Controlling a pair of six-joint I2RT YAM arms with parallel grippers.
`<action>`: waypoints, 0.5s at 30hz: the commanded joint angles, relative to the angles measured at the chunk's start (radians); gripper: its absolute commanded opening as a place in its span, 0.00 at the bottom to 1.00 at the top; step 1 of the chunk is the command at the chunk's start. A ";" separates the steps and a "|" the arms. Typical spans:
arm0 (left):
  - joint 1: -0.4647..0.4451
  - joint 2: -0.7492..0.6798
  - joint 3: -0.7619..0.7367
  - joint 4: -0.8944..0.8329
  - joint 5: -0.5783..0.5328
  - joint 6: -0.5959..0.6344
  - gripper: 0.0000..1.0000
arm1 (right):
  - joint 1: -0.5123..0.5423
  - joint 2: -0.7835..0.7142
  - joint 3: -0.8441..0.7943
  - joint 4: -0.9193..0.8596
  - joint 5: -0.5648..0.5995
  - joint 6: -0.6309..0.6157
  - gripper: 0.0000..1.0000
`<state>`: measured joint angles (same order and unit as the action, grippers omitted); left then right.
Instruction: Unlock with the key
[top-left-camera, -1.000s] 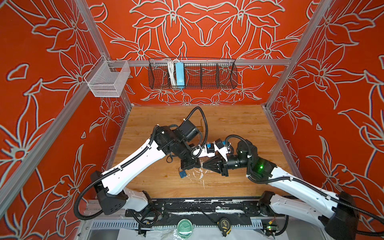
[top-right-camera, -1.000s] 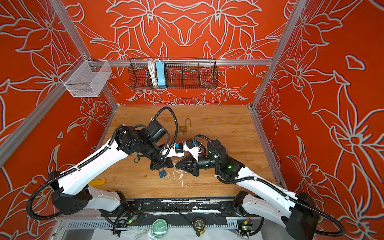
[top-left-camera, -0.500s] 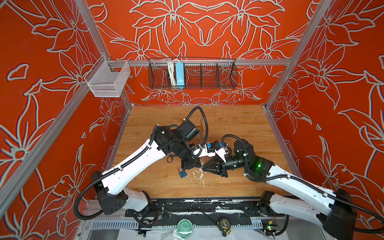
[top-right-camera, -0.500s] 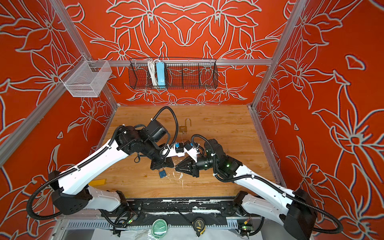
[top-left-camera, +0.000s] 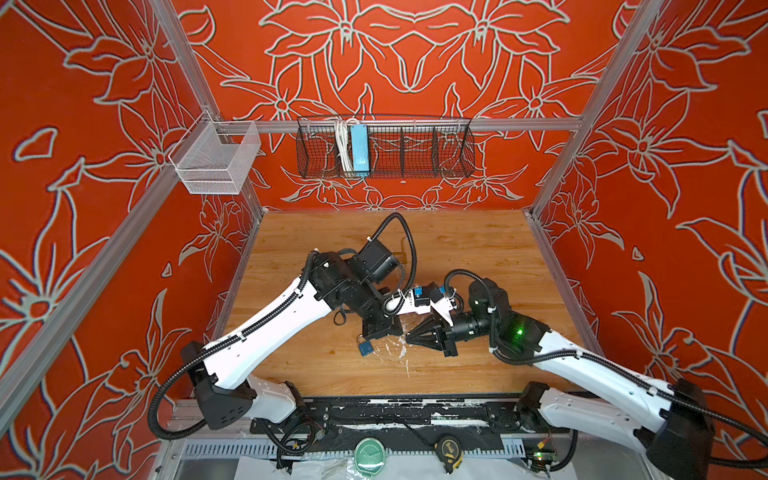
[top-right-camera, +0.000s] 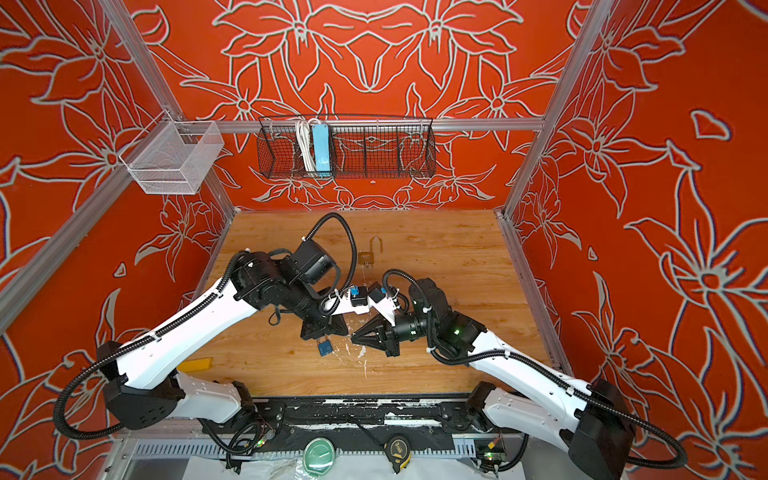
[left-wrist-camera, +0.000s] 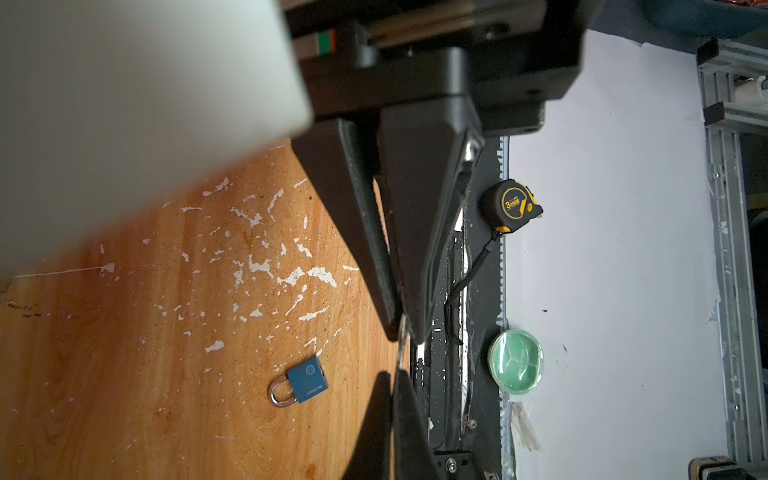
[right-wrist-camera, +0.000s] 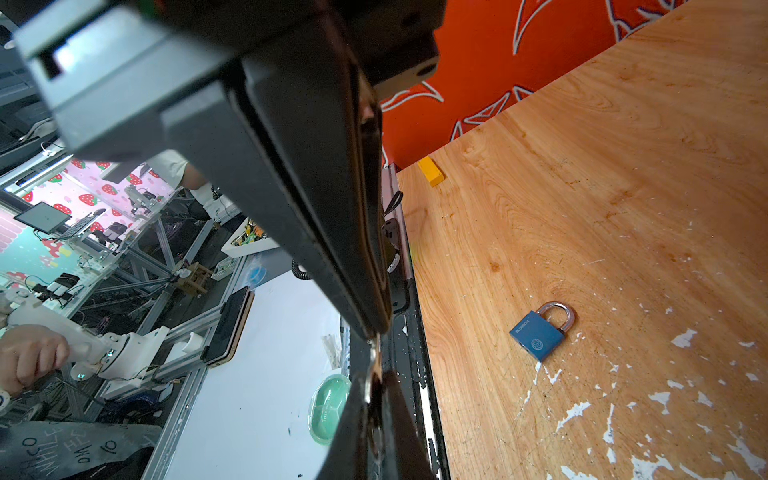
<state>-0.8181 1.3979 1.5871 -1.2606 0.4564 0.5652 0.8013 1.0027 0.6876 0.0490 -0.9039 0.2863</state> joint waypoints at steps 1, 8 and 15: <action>-0.002 -0.002 0.004 0.029 -0.012 0.000 0.00 | 0.004 -0.005 0.015 0.007 0.000 -0.017 0.00; 0.023 -0.143 -0.110 0.209 -0.114 -0.080 0.31 | 0.004 -0.026 -0.049 0.019 0.111 0.017 0.00; 0.066 -0.483 -0.447 0.551 -0.319 -0.321 0.53 | -0.035 -0.095 -0.149 0.077 0.255 0.089 0.00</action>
<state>-0.7650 1.0027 1.2152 -0.8894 0.2520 0.3748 0.7830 0.9356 0.5583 0.0818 -0.7315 0.3443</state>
